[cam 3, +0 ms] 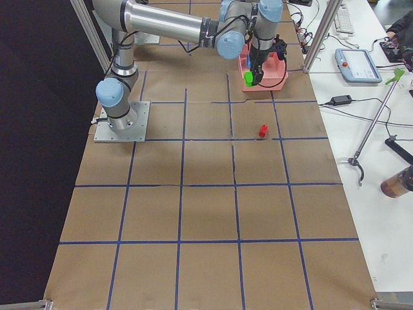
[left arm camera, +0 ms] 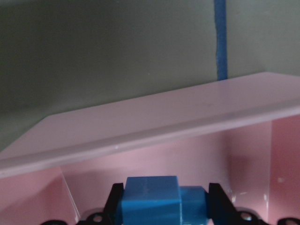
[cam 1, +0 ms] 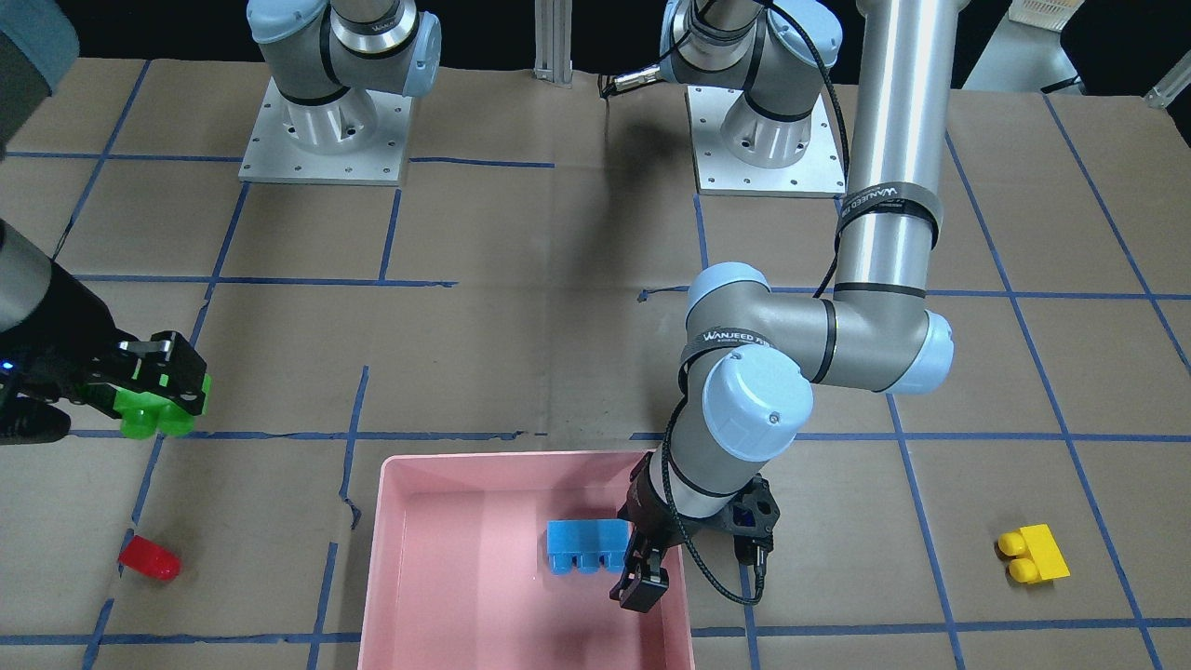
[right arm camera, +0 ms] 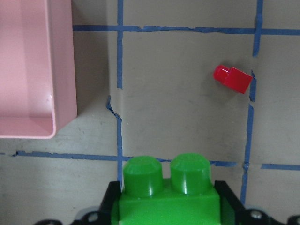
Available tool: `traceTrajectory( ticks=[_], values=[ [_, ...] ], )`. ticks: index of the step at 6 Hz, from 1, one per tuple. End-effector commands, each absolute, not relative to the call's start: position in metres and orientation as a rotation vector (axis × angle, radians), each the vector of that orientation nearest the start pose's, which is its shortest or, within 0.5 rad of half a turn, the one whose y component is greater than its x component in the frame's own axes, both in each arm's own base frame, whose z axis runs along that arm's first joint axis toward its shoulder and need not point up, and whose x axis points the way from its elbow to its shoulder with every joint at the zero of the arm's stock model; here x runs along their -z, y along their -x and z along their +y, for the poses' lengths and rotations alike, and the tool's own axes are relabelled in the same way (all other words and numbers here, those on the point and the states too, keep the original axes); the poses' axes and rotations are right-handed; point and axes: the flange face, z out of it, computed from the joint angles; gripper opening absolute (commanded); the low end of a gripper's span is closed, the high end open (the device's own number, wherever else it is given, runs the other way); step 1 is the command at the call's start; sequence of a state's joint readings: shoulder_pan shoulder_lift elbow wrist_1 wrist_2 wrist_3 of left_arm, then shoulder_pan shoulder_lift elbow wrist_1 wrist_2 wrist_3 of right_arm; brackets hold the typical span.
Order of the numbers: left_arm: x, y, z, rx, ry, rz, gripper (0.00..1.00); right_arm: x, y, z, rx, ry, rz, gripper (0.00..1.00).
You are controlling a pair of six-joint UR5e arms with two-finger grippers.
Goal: Put all blocks into box
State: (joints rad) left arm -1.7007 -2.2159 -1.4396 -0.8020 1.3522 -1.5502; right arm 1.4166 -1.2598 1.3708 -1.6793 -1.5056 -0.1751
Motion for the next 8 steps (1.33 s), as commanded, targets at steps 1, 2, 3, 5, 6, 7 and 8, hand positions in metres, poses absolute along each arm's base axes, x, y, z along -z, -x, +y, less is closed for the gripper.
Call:
traceTrajectory(
  ticks=[1, 2, 3, 5, 6, 7, 8],
  values=[
    [-0.263, 0.232, -0.697, 0.159, 2.192, 2.715, 0.98, -0.399, -0.068, -0.653, -0.018, -0.027, 3.079, 0.21],
    [-0.299, 0.190, -0.685, 0.212, 2.013, 2.806, 0.98, -0.396, -0.099, -0.662, 0.004, -0.049, 3.084, 0.21],
    [-0.312, 0.139, -0.668, 0.245, 1.716, 2.882, 0.98, -0.391, -0.143, -0.678, 0.015, -0.112, 3.082, 0.21],
    [-0.303, 0.031, -0.641, 0.289, 1.143, 3.012, 0.98, -0.380, -0.238, -0.711, 0.059, -0.203, 3.072, 0.22],
    [-0.295, -0.027, -0.634, 0.281, 0.777, 3.049, 0.98, -0.344, -0.272, -0.721, 0.007, -0.237, 3.071, 0.22],
    [-0.284, -0.100, -0.623, 0.250, 0.818, 3.032, 0.99, -0.314, -0.293, -0.726, 0.005, -0.223, 3.072, 0.24],
    [-0.266, -0.151, -0.617, 0.222, 0.715, 3.055, 0.99, -0.290, -0.296, -0.732, 0.000, -0.214, 3.072, 0.43]
  ],
)
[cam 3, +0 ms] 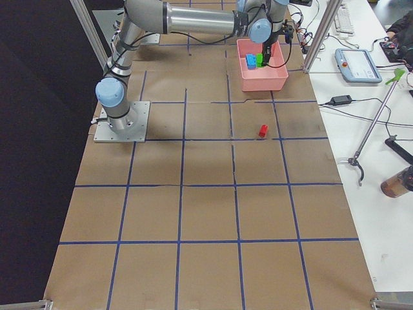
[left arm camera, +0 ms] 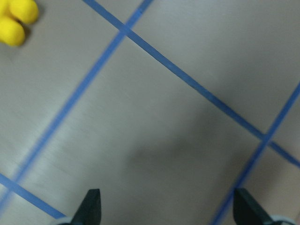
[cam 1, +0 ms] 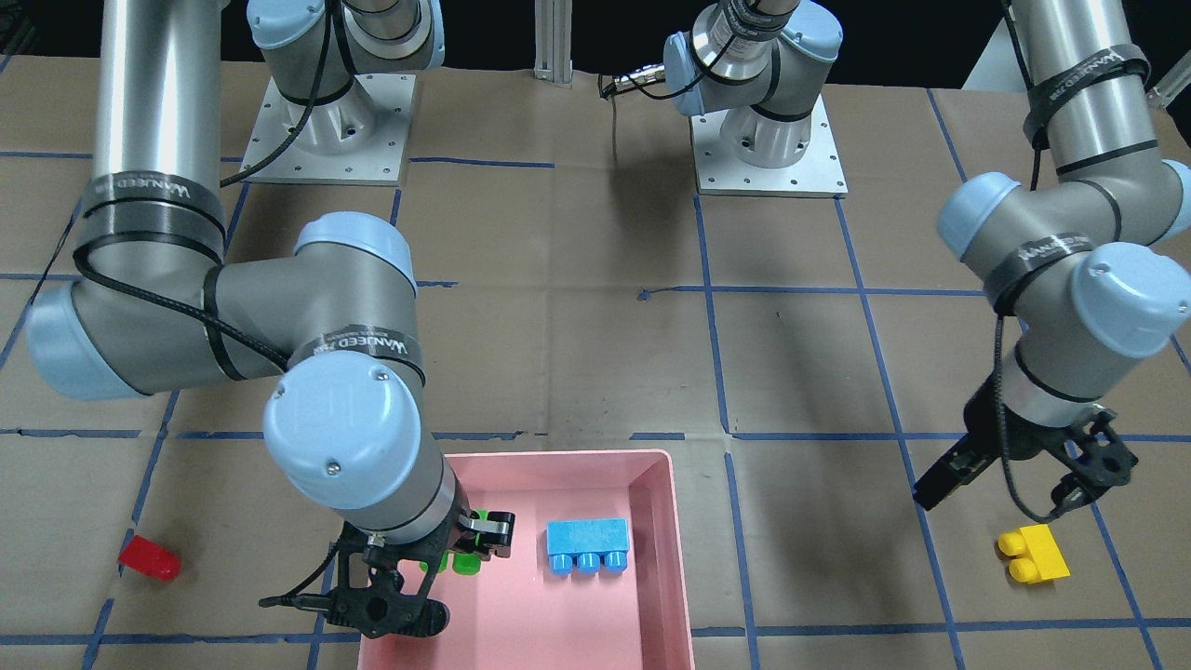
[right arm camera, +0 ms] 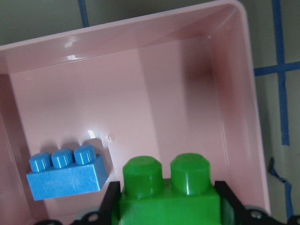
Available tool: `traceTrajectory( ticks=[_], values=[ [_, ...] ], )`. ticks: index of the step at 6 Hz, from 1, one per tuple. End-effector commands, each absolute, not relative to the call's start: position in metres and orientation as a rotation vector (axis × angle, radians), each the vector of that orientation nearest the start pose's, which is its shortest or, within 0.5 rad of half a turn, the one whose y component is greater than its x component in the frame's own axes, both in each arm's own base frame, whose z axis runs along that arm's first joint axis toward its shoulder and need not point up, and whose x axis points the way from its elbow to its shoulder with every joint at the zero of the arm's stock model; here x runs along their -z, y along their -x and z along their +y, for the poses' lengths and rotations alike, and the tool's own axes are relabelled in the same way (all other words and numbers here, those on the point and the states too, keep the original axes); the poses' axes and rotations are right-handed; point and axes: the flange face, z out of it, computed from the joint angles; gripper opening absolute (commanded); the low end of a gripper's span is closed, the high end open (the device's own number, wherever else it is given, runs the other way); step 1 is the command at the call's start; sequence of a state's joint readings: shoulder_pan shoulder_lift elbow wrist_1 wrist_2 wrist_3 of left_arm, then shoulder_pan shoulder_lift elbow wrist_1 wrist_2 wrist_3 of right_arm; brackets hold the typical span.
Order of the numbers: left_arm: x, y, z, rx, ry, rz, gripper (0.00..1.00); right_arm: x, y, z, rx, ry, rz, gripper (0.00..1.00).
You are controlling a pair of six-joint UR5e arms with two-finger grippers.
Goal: Put all blocks into box
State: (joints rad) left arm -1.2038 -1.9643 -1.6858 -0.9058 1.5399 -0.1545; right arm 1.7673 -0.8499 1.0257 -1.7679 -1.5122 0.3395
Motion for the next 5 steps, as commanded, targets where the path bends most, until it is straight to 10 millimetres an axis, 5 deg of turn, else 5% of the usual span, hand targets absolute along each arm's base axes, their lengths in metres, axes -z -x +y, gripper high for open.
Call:
traceTrajectory(
  ticks=[1, 2, 4, 5],
  values=[
    [-0.253, -0.177, -0.625, 0.206, 0.415, 3.093, 0.99, -0.278, -0.295, -0.735, 0.016, -0.188, 3.074, 0.99],
    [-0.239, -0.221, -0.626, 0.265, 0.365, 3.068, 0.99, -0.279, -0.293, -0.735, 0.010, -0.190, 3.077, 1.00],
    [-0.221, -0.245, -0.654, 0.305, 0.126, 3.052, 0.99, -0.298, -0.278, -0.740, 0.041, -0.213, 3.072, 1.00],
    [-0.211, -0.244, -0.658, 0.294, 0.123, 3.064, 0.99, -0.332, -0.259, -0.735, 0.082, -0.205, 3.066, 1.00]
  ],
)
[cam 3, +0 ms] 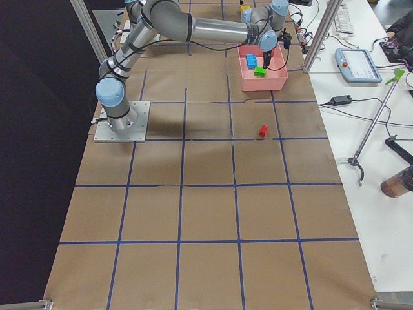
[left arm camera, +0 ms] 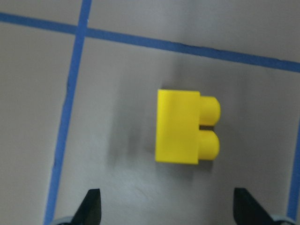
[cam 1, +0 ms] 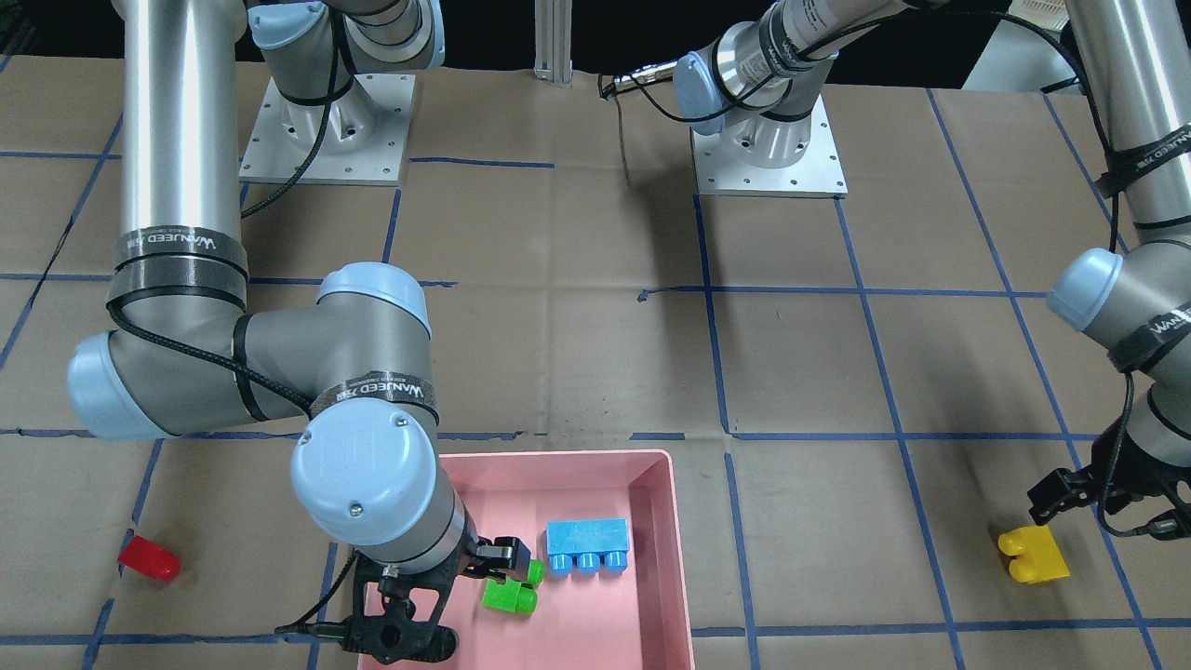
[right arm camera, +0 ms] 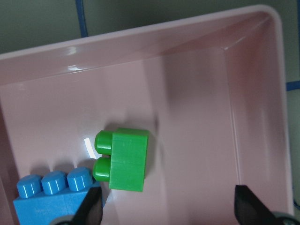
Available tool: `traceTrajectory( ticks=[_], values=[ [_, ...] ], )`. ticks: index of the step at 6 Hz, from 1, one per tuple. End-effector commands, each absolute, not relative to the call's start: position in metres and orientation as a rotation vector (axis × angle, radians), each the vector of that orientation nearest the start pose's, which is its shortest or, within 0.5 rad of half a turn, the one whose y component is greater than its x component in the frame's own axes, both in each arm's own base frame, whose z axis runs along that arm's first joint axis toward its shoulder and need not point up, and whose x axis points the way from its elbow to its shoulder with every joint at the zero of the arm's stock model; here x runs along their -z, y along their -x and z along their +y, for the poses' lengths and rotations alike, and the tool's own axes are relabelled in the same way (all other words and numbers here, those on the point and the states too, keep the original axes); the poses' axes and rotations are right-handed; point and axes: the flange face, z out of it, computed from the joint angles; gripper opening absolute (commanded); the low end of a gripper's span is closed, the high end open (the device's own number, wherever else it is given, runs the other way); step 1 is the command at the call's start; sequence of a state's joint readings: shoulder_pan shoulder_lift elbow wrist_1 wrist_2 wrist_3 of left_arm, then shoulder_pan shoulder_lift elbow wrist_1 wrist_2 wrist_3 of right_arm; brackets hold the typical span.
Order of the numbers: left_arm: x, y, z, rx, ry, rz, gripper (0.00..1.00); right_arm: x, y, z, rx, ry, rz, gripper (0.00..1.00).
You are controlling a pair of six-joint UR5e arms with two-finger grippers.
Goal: Put all blocks into box
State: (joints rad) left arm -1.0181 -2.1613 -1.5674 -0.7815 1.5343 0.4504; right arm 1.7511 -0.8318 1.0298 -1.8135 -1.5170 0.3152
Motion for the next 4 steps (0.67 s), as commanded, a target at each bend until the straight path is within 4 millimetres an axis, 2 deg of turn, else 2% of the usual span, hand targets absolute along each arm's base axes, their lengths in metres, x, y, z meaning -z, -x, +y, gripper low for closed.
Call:
traceTrajectory(
  ticks=[1, 2, 3, 4],
  values=[
    [-0.207, -0.240, -0.660, 0.307, 0.114, 3.089, 0.99, -0.369, -0.215, -0.728, 0.054, -0.264, 3.068, 1.00],
    [-0.211, -0.239, -0.665, 0.349, 0.132, 3.110, 0.99, -0.393, -0.142, -0.730, 0.027, -0.191, 3.076, 1.00],
    [-0.216, -0.238, -0.672, 0.379, 0.154, 3.144, 0.99, -0.408, -0.064, -0.730, 0.016, -0.091, 3.083, 0.99],
    [-0.203, -0.242, -0.681, 0.367, 0.144, 3.155, 0.99, -0.419, -0.009, -0.722, 0.027, -0.052, 3.093, 0.99]
  ],
)
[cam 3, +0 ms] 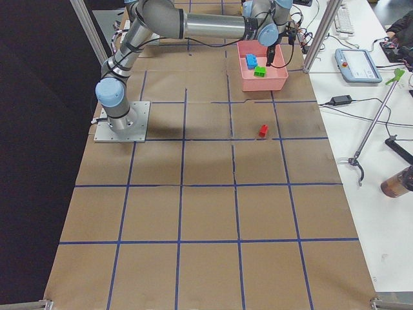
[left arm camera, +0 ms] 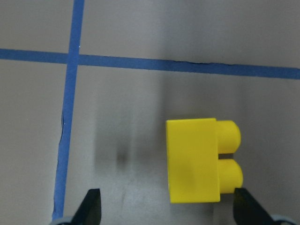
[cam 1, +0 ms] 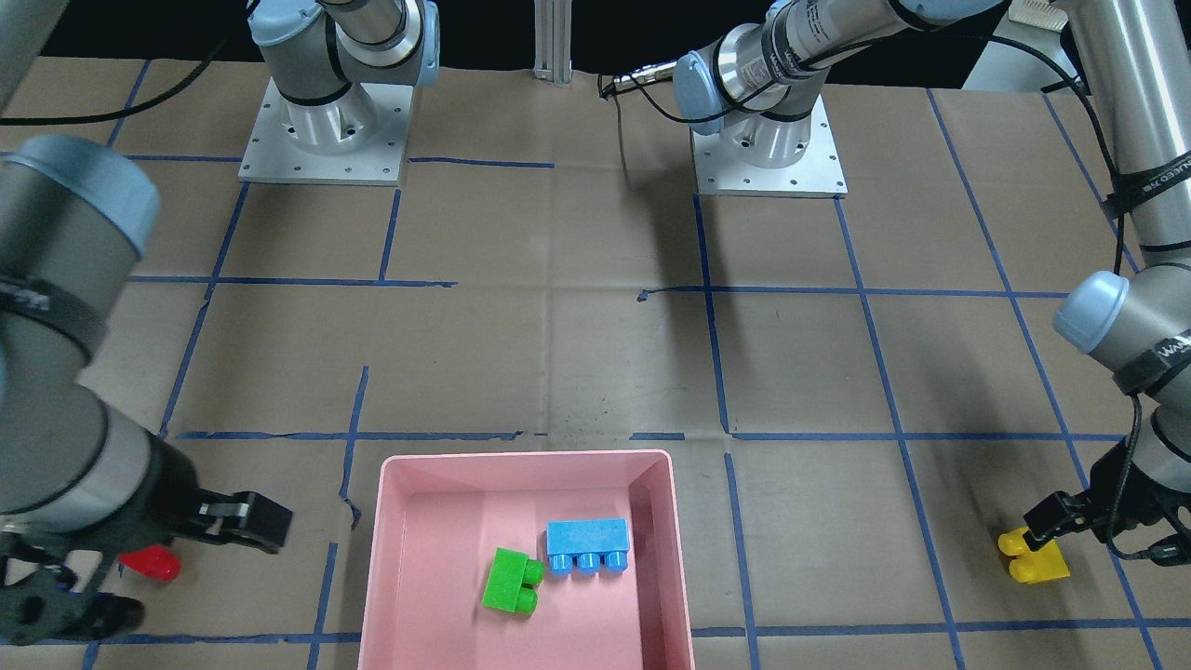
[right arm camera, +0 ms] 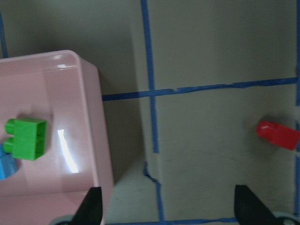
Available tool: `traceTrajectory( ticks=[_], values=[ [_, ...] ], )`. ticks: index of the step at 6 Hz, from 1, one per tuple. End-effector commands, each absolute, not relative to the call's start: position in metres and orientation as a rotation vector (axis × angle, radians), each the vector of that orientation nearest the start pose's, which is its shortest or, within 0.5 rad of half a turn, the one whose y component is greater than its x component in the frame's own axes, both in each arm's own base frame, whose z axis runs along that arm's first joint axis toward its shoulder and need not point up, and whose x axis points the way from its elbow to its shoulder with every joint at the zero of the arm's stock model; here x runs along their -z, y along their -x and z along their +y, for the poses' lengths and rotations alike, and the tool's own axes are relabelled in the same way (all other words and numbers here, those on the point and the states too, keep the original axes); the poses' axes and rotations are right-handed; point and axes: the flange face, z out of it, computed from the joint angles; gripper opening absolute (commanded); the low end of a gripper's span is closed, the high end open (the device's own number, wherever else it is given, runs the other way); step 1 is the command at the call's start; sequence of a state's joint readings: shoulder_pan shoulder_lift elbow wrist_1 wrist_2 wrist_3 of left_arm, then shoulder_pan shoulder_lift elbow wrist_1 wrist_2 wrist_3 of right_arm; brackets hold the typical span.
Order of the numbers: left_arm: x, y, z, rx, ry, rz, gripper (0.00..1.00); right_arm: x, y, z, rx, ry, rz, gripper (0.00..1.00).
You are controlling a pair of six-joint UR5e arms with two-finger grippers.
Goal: Put all blocks into box
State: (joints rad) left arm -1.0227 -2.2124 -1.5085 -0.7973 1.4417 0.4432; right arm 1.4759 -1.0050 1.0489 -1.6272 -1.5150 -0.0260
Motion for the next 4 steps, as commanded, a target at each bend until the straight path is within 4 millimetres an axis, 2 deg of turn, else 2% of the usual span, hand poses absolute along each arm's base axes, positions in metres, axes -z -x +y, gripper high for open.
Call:
traceTrajectory(
  ticks=[1, 2, 4],
  values=[
    [-0.200, -0.246, -0.686, 0.358, 0.144, 3.156, 0.99, -0.406, 0.033, -0.712, -0.014, -0.025, 3.087, 0.99],
    [-0.195, -0.242, -0.684, 0.333, 0.152, 3.170, 0.99, -0.389, 0.054, -0.708, -0.034, 0.154, 3.069, 0.99],
    [-0.183, -0.235, -0.686, 0.309, 0.150, 3.184, 0.99, -0.356, 0.054, -0.714, -0.061, 0.583, 2.998, 1.00]
  ],
)
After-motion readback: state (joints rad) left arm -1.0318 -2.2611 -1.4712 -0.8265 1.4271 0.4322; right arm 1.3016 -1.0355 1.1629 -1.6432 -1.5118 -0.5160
